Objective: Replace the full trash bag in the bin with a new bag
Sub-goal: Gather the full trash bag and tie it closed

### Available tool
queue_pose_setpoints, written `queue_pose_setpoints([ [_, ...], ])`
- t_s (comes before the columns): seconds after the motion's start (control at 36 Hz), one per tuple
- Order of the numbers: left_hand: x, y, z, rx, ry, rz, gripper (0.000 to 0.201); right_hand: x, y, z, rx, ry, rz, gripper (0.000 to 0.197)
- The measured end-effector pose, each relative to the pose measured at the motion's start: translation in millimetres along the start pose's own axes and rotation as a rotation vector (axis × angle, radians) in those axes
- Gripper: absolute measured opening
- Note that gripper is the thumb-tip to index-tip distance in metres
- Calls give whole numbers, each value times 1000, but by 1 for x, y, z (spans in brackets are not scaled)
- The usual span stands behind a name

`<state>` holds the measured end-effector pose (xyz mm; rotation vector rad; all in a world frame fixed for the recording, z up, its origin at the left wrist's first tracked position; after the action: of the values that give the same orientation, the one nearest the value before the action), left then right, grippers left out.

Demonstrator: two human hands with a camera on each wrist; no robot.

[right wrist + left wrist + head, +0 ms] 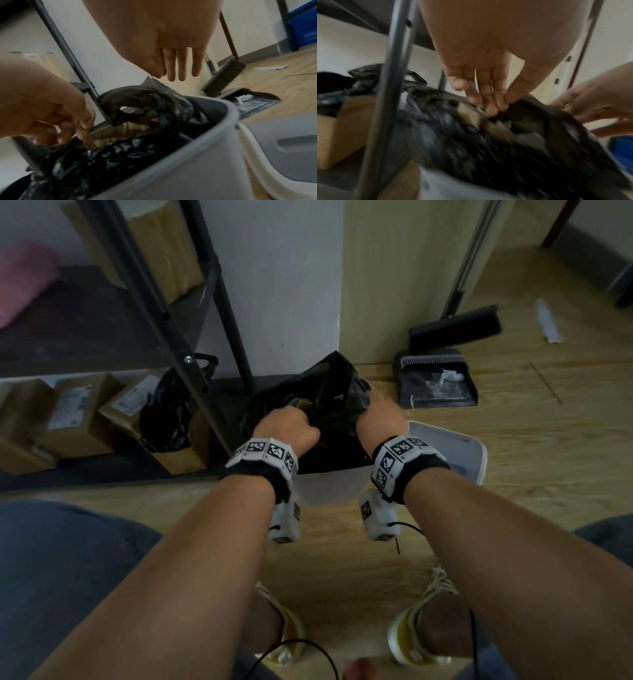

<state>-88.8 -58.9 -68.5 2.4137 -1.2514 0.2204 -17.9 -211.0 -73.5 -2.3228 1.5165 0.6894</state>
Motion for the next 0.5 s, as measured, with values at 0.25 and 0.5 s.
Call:
queue_pose_setpoints([
  [0.25,-77,-25,-22,197,-116,-290,36,-58,-10,19,-107,-53,-225,53],
  [0.5,-98,-32,0,80,11,-448,34,-49,-15,55,-289,286,-247,65],
])
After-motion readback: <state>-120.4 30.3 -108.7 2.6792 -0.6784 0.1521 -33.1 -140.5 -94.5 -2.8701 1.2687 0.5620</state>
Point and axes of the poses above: each hand's wrist, its own y-axis away from the middle knuckle, its own z-axis out of the palm, x = y × z, the point moved 8 cm from there along -y, towards the middle knuckle, and after that the axes turned 13 degrees about -z, right-handed, at the moved point
